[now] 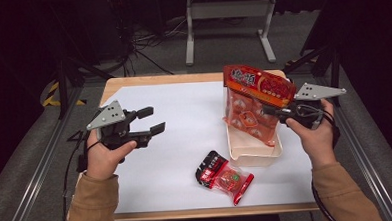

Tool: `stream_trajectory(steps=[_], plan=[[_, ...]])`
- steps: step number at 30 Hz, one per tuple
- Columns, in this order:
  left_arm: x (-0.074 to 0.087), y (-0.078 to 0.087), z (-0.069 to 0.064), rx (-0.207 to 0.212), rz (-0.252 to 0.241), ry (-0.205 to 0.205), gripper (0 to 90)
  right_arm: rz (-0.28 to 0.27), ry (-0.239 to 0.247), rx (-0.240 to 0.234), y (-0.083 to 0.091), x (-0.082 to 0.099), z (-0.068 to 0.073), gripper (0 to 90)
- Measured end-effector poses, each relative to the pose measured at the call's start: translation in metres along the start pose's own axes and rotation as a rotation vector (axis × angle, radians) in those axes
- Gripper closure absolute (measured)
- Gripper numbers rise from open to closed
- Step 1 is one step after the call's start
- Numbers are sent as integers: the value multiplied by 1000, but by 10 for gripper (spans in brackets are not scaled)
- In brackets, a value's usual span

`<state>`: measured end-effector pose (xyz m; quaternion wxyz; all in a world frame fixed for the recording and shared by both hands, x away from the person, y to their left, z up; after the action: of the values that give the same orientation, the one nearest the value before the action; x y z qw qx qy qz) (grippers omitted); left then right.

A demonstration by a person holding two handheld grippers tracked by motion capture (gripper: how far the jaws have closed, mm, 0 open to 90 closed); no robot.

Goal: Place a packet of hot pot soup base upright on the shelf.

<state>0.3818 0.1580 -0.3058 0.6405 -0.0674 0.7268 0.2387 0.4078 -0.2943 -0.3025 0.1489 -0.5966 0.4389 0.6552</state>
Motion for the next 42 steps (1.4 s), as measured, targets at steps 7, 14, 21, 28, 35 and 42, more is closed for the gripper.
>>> stream_trajectory(steps=[7,14,21,28,35,42], plan=[[2,-3,0,2,12,6,343,12,-24,14,-5,11,-3,711],[3,-6,-1,7,24,6,339,36,-26,31,-8,19,-3,711],[3,-7,-1,12,29,0,339,98,17,49,-22,27,7,710],[4,-8,-1,12,31,10,334,90,-33,37,-21,33,0,709],[8,-15,1,24,49,15,318,85,-105,27,-19,43,-7,708],[15,-22,2,31,89,33,304,75,-145,22,-15,48,-13,698]])
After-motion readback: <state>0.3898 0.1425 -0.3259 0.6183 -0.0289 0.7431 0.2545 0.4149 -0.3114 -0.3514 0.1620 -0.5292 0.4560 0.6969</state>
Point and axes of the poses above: each handheld gripper's, and its own axes: y roughly backward along the jaws, x roughly out of its underside, z roughly to its left, the point moved 2 cm from there along -y, roughly forward along the jaws, and after that the axes turned 6 degrees about x, right-handed, at the moved point
